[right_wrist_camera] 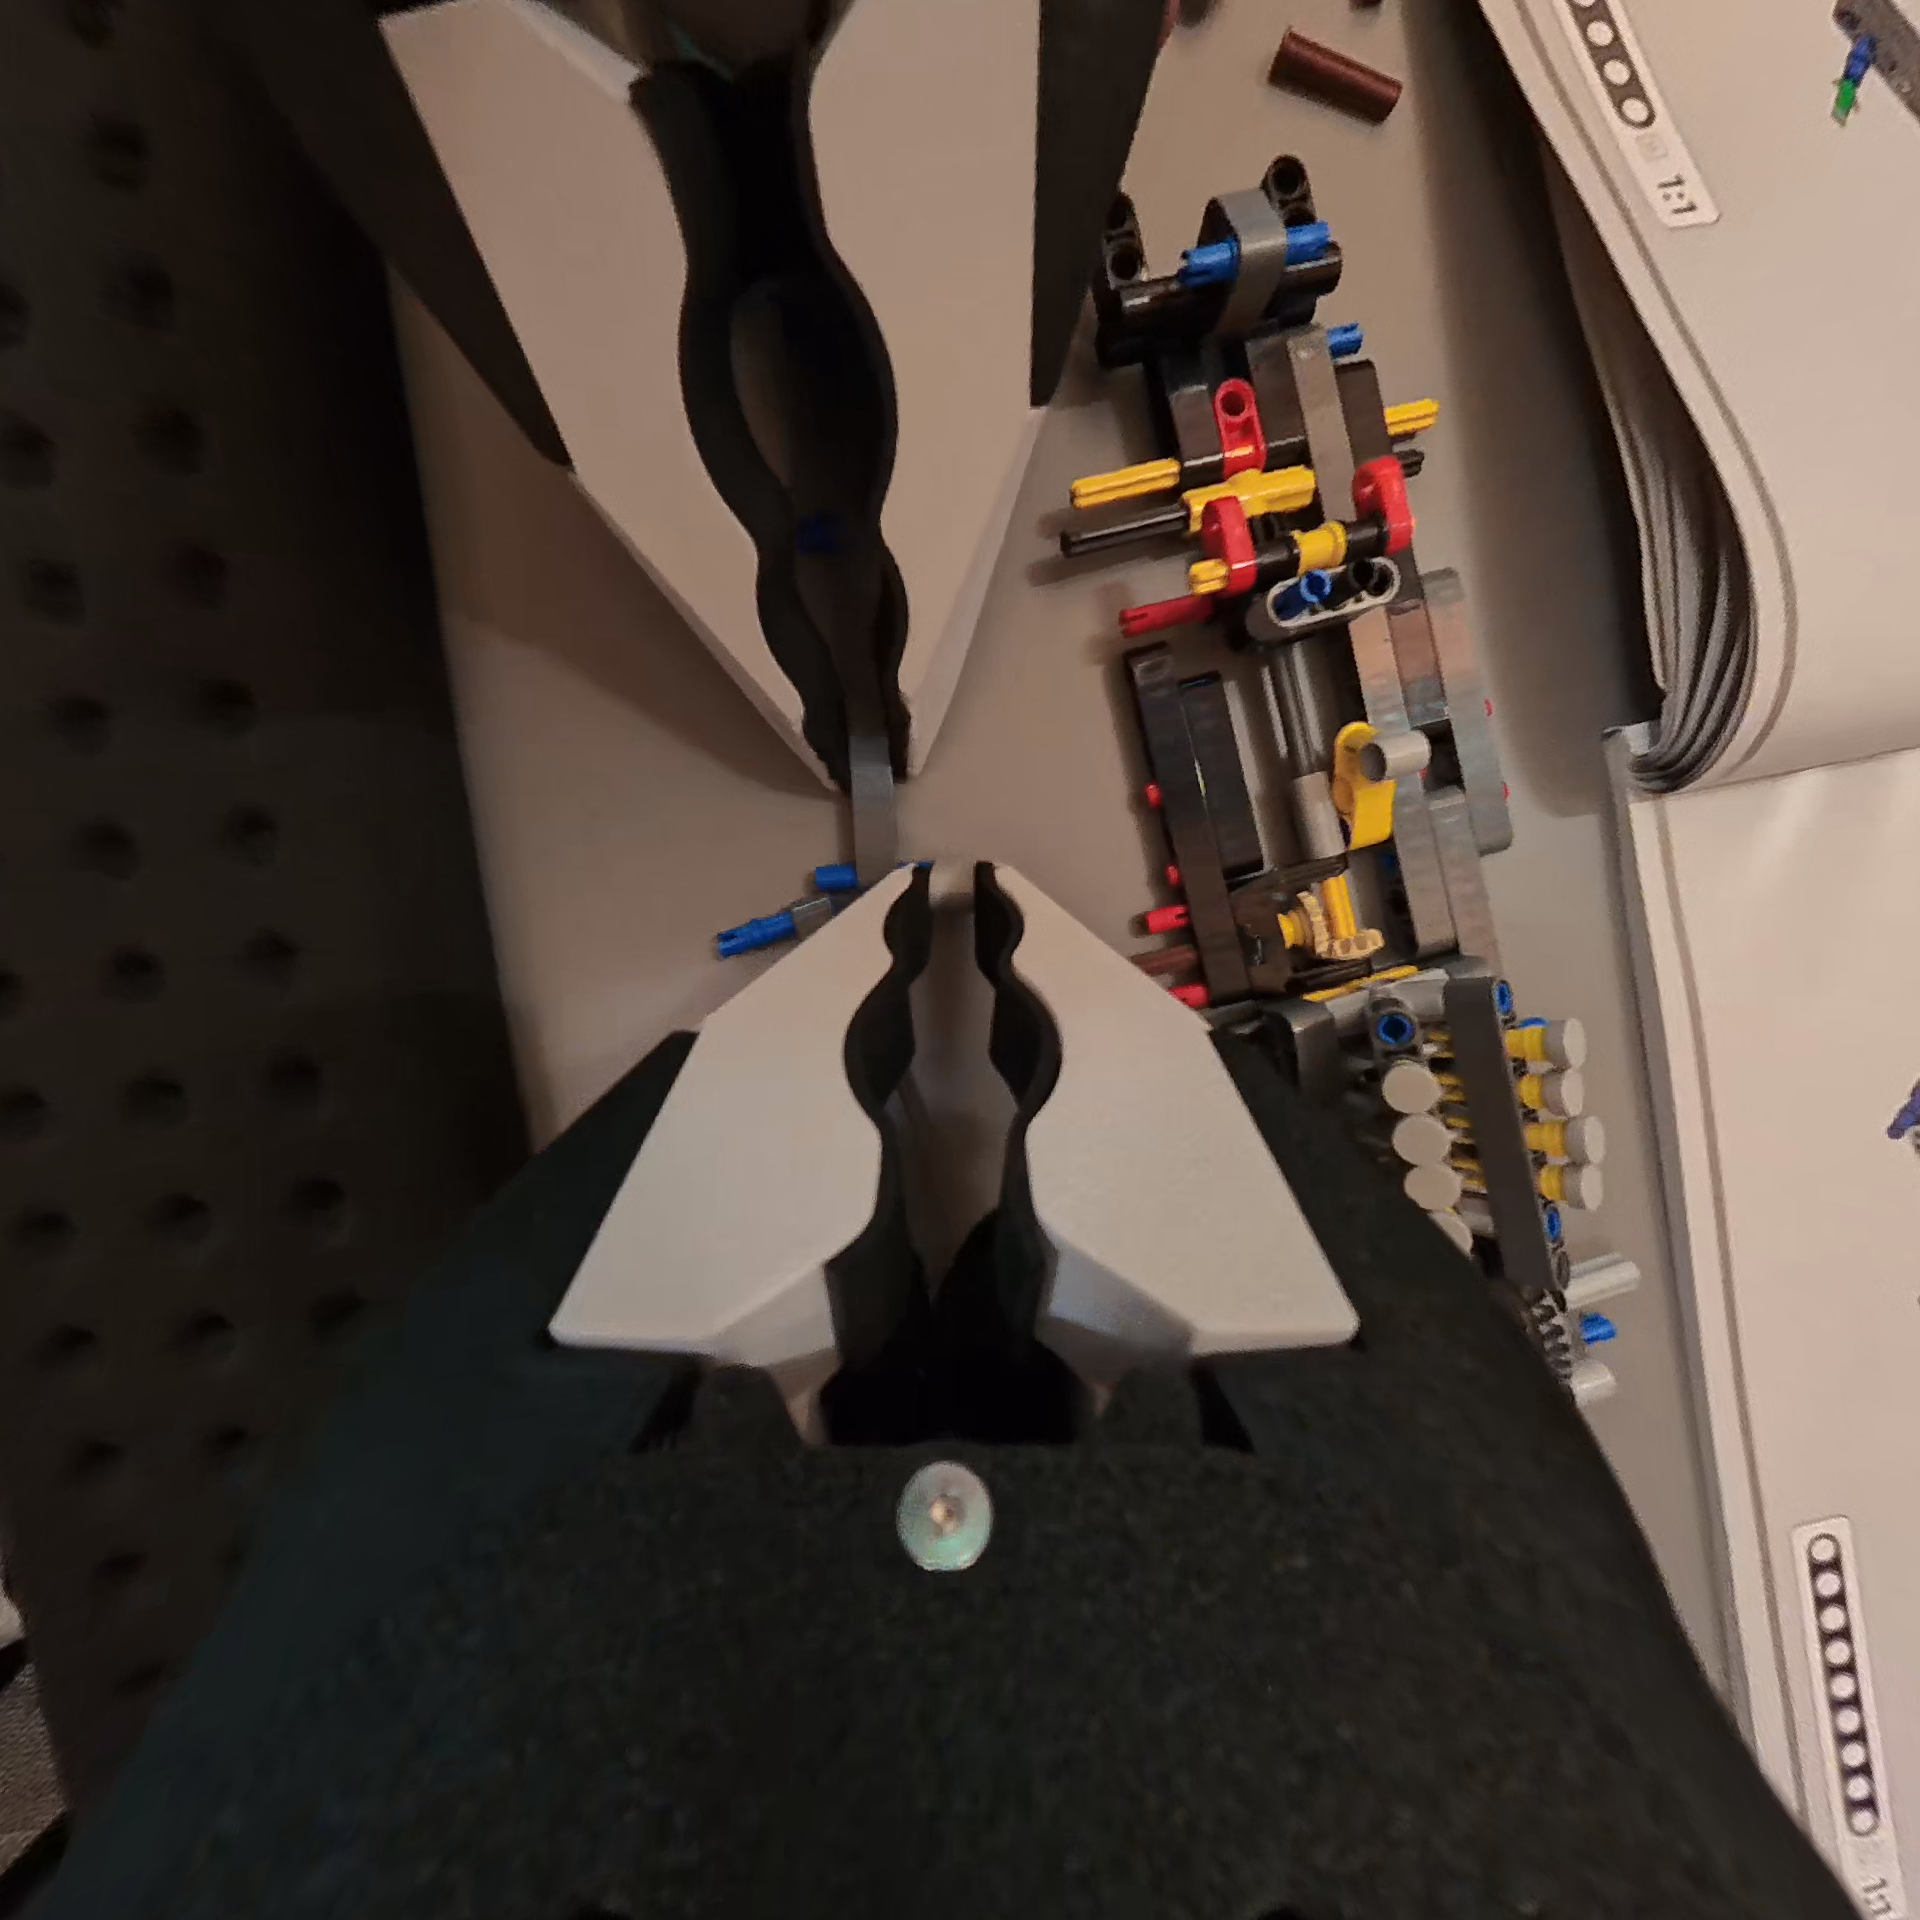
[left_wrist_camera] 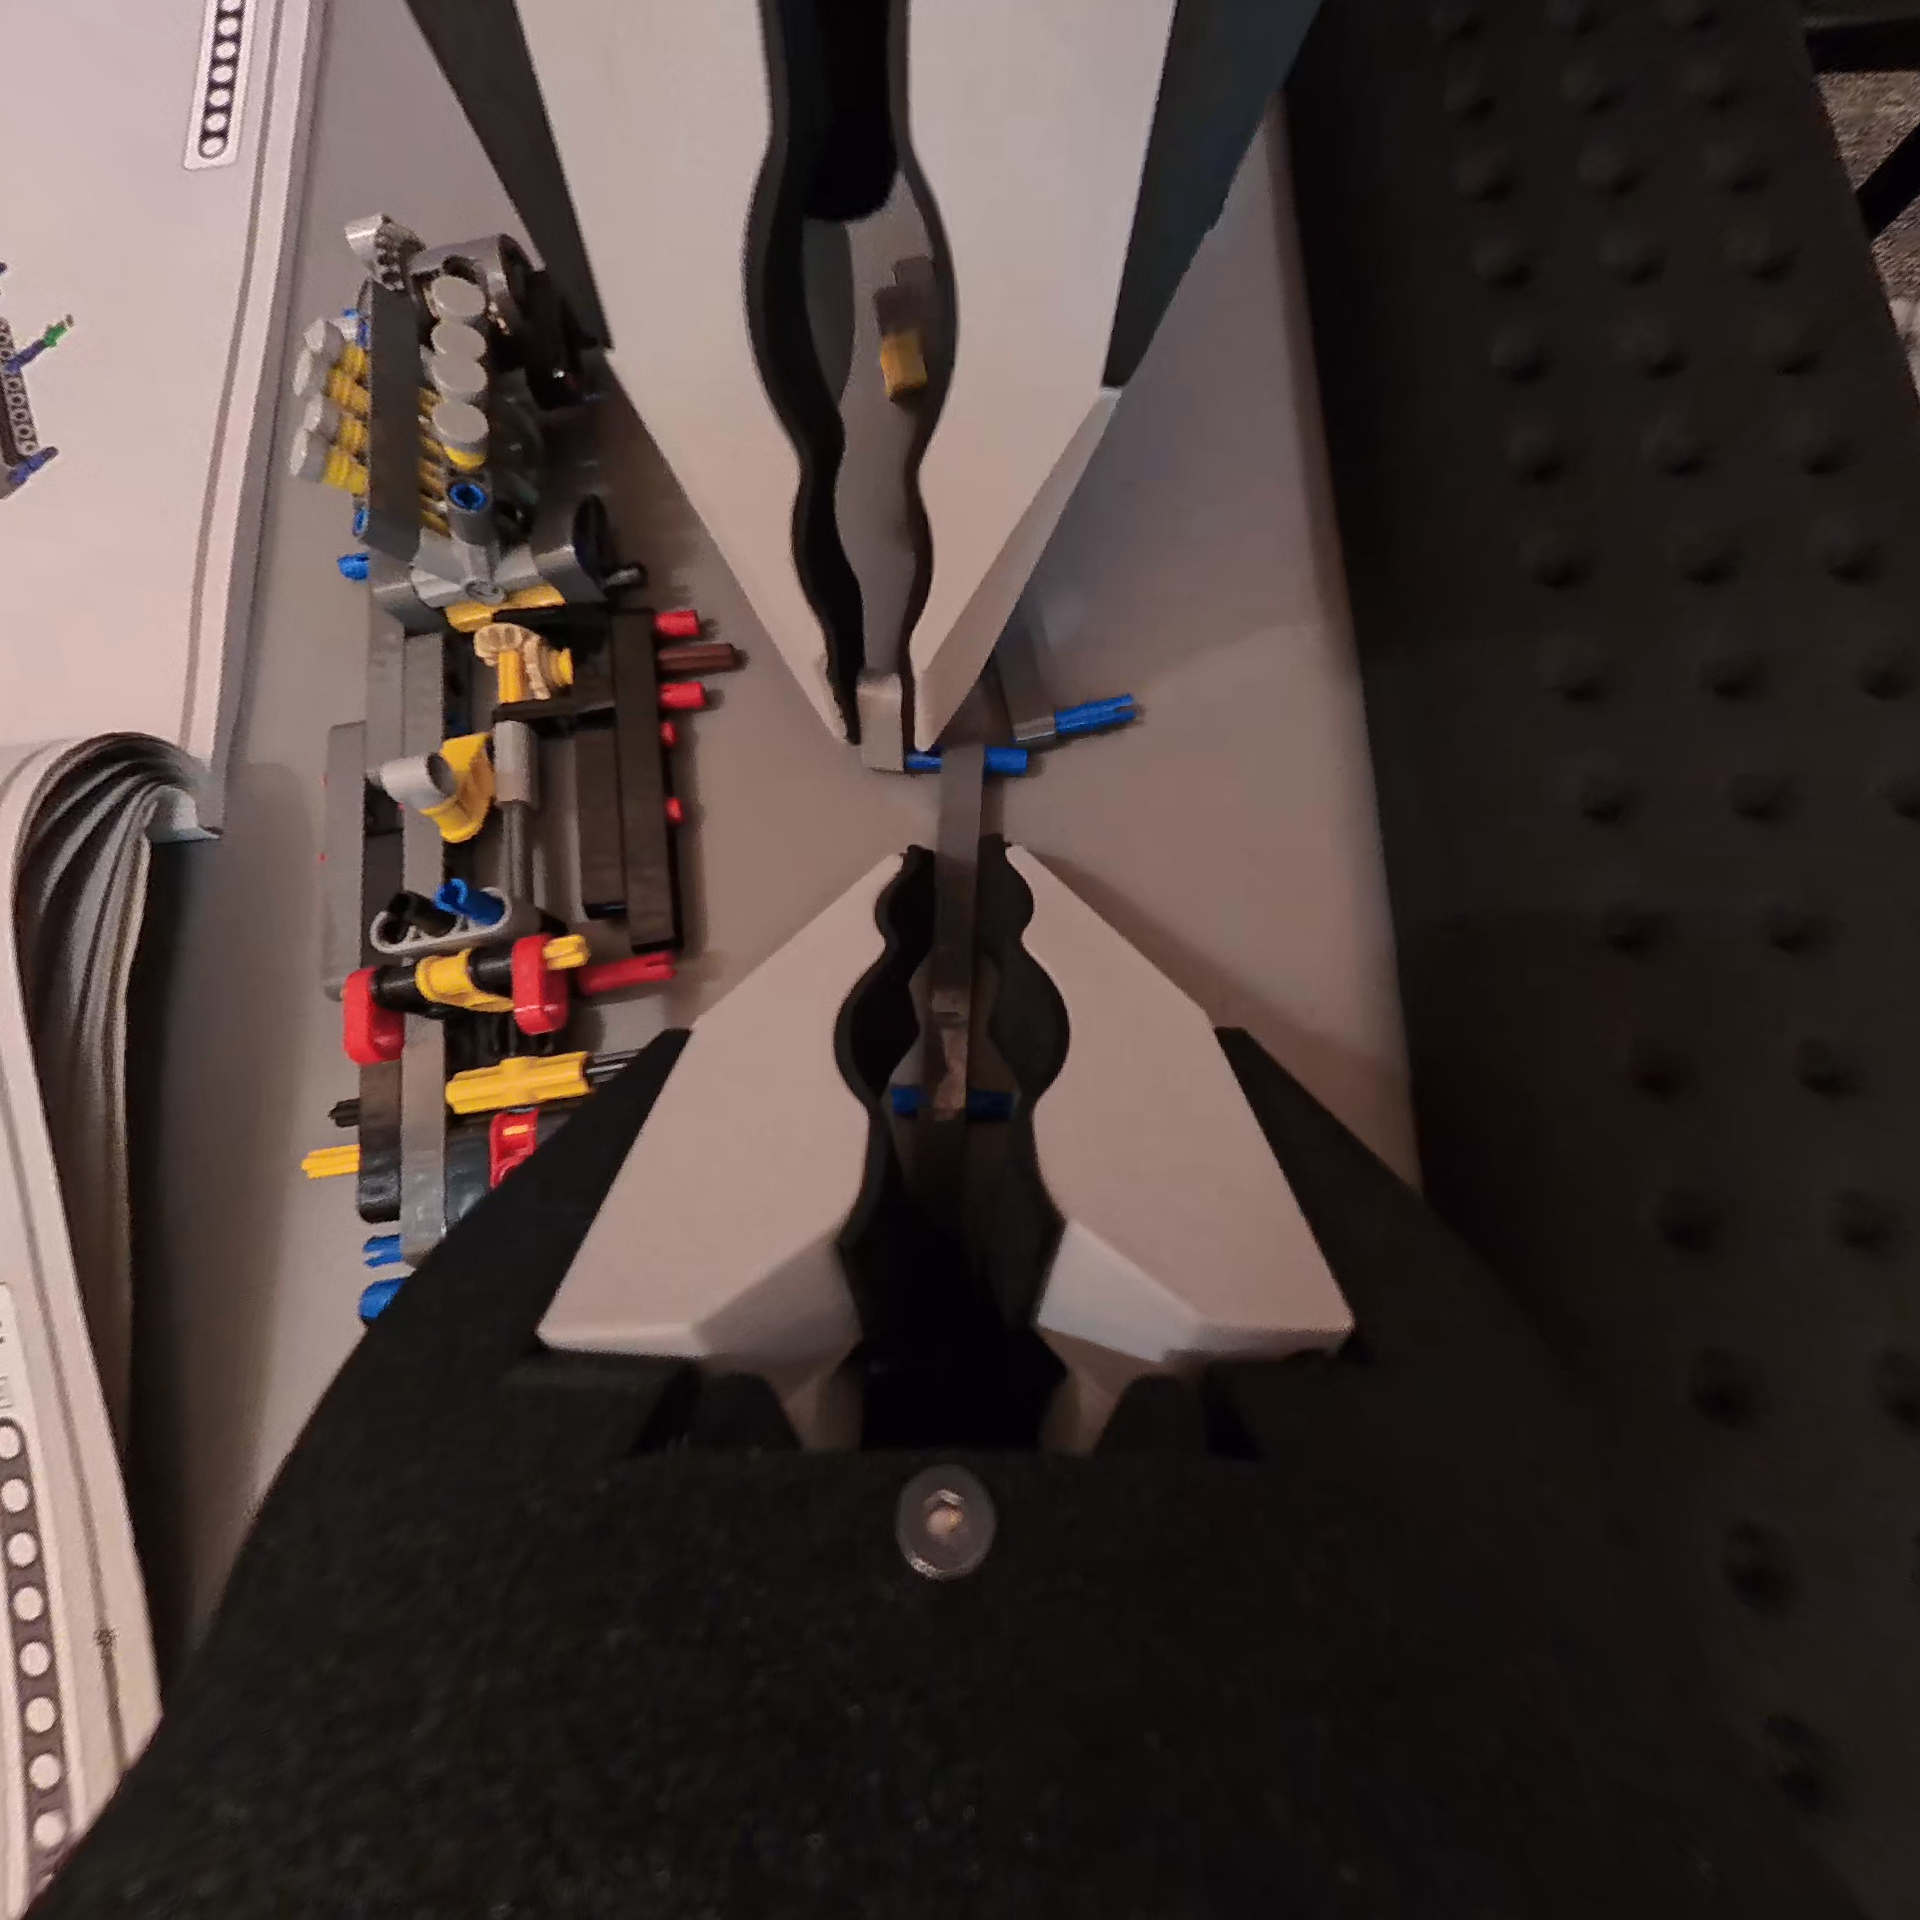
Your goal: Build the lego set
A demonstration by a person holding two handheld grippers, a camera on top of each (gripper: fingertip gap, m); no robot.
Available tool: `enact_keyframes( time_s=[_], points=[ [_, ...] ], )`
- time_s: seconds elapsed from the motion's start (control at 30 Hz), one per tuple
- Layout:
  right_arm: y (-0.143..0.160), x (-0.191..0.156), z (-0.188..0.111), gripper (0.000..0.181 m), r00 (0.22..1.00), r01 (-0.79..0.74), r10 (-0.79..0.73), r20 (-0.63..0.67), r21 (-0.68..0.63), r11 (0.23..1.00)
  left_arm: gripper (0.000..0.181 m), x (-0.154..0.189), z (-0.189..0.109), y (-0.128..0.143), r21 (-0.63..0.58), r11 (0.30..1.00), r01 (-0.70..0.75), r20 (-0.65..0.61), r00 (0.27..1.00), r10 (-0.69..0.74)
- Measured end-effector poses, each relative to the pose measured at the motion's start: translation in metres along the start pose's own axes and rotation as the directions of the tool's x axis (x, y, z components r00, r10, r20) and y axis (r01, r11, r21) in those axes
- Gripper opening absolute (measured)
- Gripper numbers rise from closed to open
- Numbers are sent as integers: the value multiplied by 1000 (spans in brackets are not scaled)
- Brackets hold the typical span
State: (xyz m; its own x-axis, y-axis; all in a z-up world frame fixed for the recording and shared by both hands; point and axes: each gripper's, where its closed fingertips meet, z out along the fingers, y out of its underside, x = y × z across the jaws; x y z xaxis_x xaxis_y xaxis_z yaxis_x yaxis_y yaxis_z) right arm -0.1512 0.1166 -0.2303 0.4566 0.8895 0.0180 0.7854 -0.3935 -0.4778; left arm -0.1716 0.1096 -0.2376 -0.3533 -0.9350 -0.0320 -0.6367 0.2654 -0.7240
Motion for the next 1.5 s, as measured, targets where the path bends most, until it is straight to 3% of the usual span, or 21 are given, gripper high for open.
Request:
enact_keyframes(
  time_s=[0.3,0.47,0.6,0.97,1.0,1.07,1.1,1.17,1.27,1.5],
  points=[
    [-2,-2,1,7,992,-23,26,121,-27,999,8,0,0,0,-7,1000,-15,-7,1000,14],
    [0,-2,1,7,996,-8,16,93,-88,996,8,0,0,0,-8,1000,-9,-8,1000,9],
    [1,-2,0,6,975,-177,189,116,-109,978,8,-1,0,0,-7,1000,-6,-6,1000,6],
    [-3,-7,0,10,995,46,-40,97,-64,997,8,0,0,0,-23,997,-70,13,997,70],
    [-7,-12,0,15,991,46,-40,126,-43,998,8,0,0,0,-22,997,-68,17,998,69],
    [-9,-39,-4,6,954,41,-33,299,-22,999,7,-17,-3,3,-40,996,-74,105,991,78],
    [-1,-38,2,10,959,49,-27,284,-72,996,7,-19,-6,5,-41,996,-80,99,992,83],
    [1,-22,3,0,982,86,-72,176,-78,993,7,-12,-8,7,-10,996,-84,48,995,84],
    [-12,-26,-18,6,971,9,-7,238,-7,1000,7,-11,-9,8,-22,995,-93,44,995,94],
    [-12,7,-26,12,988,-143,130,88,163,976,7,1,-8,6,-32,998,-62,18,998,63]
  ],
)
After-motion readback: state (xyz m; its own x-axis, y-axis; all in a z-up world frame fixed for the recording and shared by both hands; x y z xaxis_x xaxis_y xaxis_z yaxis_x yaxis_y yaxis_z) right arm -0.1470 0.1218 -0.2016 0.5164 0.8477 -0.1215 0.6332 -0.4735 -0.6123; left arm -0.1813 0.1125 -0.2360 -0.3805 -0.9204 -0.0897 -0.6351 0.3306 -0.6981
